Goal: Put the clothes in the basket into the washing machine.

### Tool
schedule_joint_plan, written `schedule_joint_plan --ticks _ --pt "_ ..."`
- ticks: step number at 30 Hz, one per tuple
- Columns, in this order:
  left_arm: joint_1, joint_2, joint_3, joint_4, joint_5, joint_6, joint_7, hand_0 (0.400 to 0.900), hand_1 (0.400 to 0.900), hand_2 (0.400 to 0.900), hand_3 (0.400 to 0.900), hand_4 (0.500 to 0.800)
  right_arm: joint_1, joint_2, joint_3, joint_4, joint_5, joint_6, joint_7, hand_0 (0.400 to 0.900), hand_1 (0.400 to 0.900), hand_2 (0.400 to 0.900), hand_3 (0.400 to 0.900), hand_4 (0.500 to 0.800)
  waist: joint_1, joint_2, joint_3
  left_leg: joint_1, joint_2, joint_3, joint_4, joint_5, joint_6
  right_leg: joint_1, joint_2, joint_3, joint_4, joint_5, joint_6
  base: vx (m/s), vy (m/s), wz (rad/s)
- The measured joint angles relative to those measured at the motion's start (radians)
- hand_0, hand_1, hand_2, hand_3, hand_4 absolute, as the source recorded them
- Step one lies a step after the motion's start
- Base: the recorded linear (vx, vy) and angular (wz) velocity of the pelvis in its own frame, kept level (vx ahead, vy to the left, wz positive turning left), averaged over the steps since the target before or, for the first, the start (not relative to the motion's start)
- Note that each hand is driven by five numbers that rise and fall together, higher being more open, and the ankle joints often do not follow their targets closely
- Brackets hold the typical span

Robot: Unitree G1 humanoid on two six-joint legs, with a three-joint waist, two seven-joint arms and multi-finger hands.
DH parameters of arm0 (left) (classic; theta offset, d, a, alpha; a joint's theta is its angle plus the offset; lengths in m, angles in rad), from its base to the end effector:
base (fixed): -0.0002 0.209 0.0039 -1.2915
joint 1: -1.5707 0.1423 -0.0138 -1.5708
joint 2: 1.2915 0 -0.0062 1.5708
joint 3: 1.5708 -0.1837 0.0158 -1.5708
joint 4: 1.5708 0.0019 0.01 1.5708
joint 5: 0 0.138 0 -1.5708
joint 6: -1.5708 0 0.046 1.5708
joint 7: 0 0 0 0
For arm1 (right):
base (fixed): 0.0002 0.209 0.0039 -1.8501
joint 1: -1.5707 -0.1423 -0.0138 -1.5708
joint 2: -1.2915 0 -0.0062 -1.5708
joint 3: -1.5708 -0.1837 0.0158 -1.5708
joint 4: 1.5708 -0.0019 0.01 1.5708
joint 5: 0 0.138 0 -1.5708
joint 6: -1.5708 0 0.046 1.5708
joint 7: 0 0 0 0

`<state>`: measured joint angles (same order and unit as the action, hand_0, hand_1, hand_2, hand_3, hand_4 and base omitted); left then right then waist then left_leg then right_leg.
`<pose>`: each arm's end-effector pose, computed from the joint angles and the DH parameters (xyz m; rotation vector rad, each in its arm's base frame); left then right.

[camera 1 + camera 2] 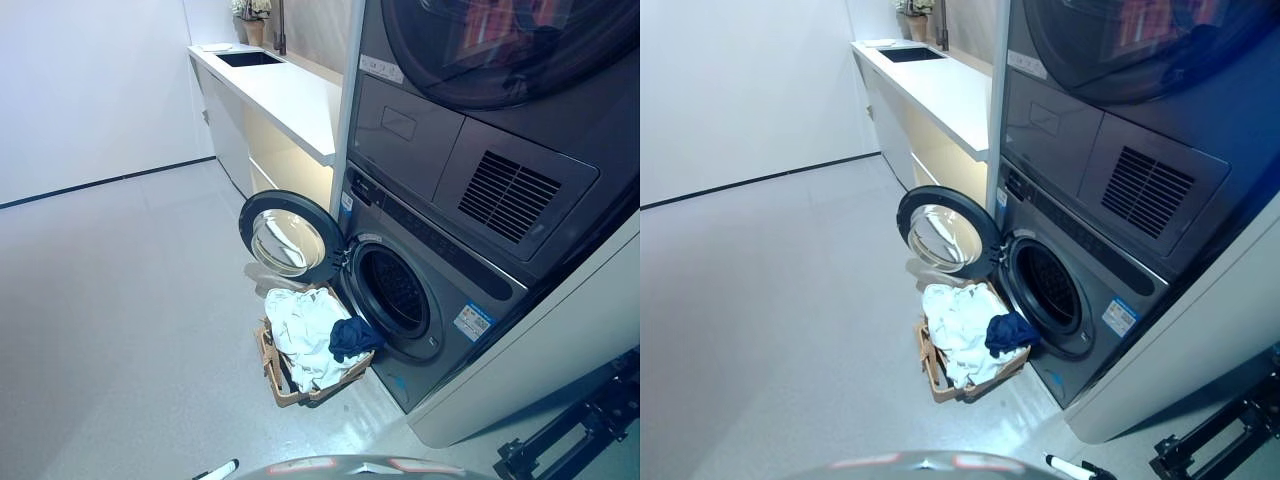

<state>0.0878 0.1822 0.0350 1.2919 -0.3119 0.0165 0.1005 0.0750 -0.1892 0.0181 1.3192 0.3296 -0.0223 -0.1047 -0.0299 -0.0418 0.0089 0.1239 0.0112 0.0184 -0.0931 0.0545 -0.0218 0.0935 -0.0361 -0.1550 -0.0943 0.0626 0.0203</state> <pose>0.0267 0.2171 -0.1241 -0.0712 1.3555 0.4591 0.0284 -0.2172 -0.1241 0.0361 1.3372 -0.4367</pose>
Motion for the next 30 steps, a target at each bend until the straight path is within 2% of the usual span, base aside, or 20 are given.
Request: schedule_joint_plan --ticks 8,11,13,14,15,18,19,20,22,24,26,28,29,30 --pt "-0.022 0.001 0.0 0.002 -0.004 0.0 0.003 0.9 0.9 0.9 0.9 0.8 -0.019 -0.002 0.023 0.001 0.001 0.002 0.001 0.9 0.9 0.9 0.9 0.8 -0.004 0.008 0.001 -0.057 0.006 0.003 0.014 0.009 -0.004 -0.058 0.007 0.006 0.01 0.004 -0.007 -0.06 -0.099 -0.05" --pt "-0.063 -0.004 0.001 0.003 -0.013 -0.003 0.007 0.9 0.9 0.9 0.9 0.8 -0.062 -0.005 0.03 0.0 0.003 0.002 0.001 0.9 0.9 0.9 0.9 0.8 -0.002 0.014 0.055 -0.1 0.009 0.001 0.076 -0.007 -0.009 -0.069 0.013 0.007 0.007 0.013 -0.019 -0.04 -0.212 -0.07" --pt "-0.103 -0.014 0.002 0.004 -0.036 -0.02 0.011 0.9 0.9 0.9 0.9 0.8 -0.098 -0.008 0.031 0.0 0.003 0.001 0.002 0.9 0.9 0.9 0.9 0.8 0.001 0.02 0.114 -0.159 0.013 -0.002 0.215 -0.05 -0.031 -0.063 0.016 0.005 0.016 0.009 -0.035 -0.03 -0.213 0.0" --pt "-0.112 -0.022 0.004 0.004 -0.052 -0.024 0.012 0.9 0.9 0.9 0.9 0.8 -0.106 -0.013 0.032 -0.002 0.004 0.002 0.003 0.9 0.9 0.9 0.9 0.8 0.007 0.035 0.135 -0.176 0.028 -0.002 0.258 -0.07 -0.046 -0.07 0.036 0.0 0.041 0.004 -0.036 -0.02 -0.239 0.02" --pt "-0.136 -0.027 0.004 0.002 -0.064 -0.033 0.012 0.9 0.9 0.9 0.9 0.8 -0.124 -0.015 0.035 -0.001 0.004 0.001 0.003 0.9 0.9 0.9 0.9 0.8 0.009 0.038 0.17 -0.218 0.021 -0.023 0.351 -0.077 -0.064 -0.071 0.032 0.001 0.048 -0.008 -0.056 -0.01 -0.206 0.03" --pt "-0.165 -0.052 0.003 0.0 -0.113 -0.042 0.014 0.9 0.9 0.9 0.9 0.8 -0.15 -0.029 0.035 -0.001 0.004 -0.001 0.002 0.9 0.9 0.9 0.9 0.8 0.028 0.031 0.216 -0.338 0.002 -0.085 0.582 -0.028 -0.137 -0.087 0.021 0.011 0.09 -0.021 -0.08 0.0 -0.134 0.06" --pt "-0.164 -0.06 0.004 0.0 -0.129 -0.042 0.014 0.9 0.9 0.9 0.9 0.8 -0.161 -0.038 0.037 -0.003 0.004 -0.003 0.001 0.9 0.9 0.9 0.9 0.8 0.029 0.032 0.219 -0.378 -0.002 -0.094 0.628 -0.005 -0.141 -0.104 0.017 0.011 0.106 -0.025 -0.087 0.05 -0.034 0.02" --pt "-0.164 -0.063 0.005 0.0 -0.144 -0.043 0.013 0.9 0.9 0.9 0.9 0.8 -0.169 -0.045 0.039 -0.005 0.004 -0.005 0.001 0.9 0.9 0.9 0.9 0.8 0.028 0.035 0.223 -0.395 -0.006 -0.096 0.639 -0.01 -0.137 -0.112 0.015 0.006 0.114 -0.025 -0.089 0.12 -0.003 -0.01" --pt "-0.169 -0.062 0.004 0.0 -0.161 -0.043 0.014 0.9 0.9 0.9 0.9 0.8 -0.181 -0.058 0.039 -0.005 0.004 -0.005 -0.001 0.9 0.9 0.9 0.9 0.8 0.026 0.033 0.225 -0.396 -0.025 -0.089 0.571 -0.024 -0.124 -0.132 0.006 0.006 0.117 -0.025 -0.093 0.16 0.017 -0.06" --pt "-0.178 -0.062 0.004 0.0 -0.161 -0.044 0.015 0.9 0.9 0.9 0.9 0.8 -0.191 -0.07 0.039 -0.005 0.004 -0.005 -0.004 0.9 0.9 0.9 0.9 0.8 0.024 0.033 0.237 -0.358 -0.043 -0.082 0.401 -0.024 -0.115 -0.159 -0.002 0.008 0.123 -0.024 -0.094 0.14 0.049 -0.05" --pt "-0.185 -0.062 0.002 0.0 -0.161 -0.043 0.019 0.9 0.9 0.9 0.9 0.8 -0.201 -0.075 0.039 -0.007 0.004 -0.005 -0.009 0.9 0.9 0.9 0.9 0.8 0.025 0.04 0.26 -0.321 -0.046 -0.086 0.236 -0.023 -0.113 -0.162 -0.002 0.01 0.122 -0.024 -0.093 0.34 0.152 -0.04" --pt "-0.189 -0.064 0.0 -0.001 -0.162 -0.045 0.022 0.9 0.9 0.9 0.9 0.8 -0.208 -0.076 0.039 -0.007 0.004 -0.006 -0.017 0.9 0.9 0.9 0.9 0.8 0.026 0.046 0.274 -0.304 -0.035 -0.098 0.097 -0.024 -0.117 -0.169 0.002 0.011 0.102 -0.025 -0.092 0.3 0.15 -0.09" --pt "-0.195 -0.069 0.001 -0.001 -0.162 -0.049 0.025 0.9 0.9 0.9 0.9 0.8 -0.218 -0.08 0.039 -0.007 0.004 -0.007 -0.019 0.9 0.9 0.9 0.9 0.8 0.027 0.055 0.28 -0.308 -0.026 -0.097 0.082 -0.028 -0.122 -0.17 0.011 0.019 0.081 -0.026 -0.089 0.25 0.138 -0.21" --pt "-0.184 -0.079 0.002 0.0 -0.162 -0.05 0.03 0.9 0.9 0.9 0.9 0.8 -0.222 -0.087 0.039 -0.007 0.004 -0.01 -0.019 0.9 0.9 0.9 0.9 0.8 0.031 0.076 0.283 -0.306 -0.004 -0.098 0.074 -0.04 -0.121 -0.154 0.038 0.028 0.05 -0.017 -0.071 0.29 0.177 -0.35"
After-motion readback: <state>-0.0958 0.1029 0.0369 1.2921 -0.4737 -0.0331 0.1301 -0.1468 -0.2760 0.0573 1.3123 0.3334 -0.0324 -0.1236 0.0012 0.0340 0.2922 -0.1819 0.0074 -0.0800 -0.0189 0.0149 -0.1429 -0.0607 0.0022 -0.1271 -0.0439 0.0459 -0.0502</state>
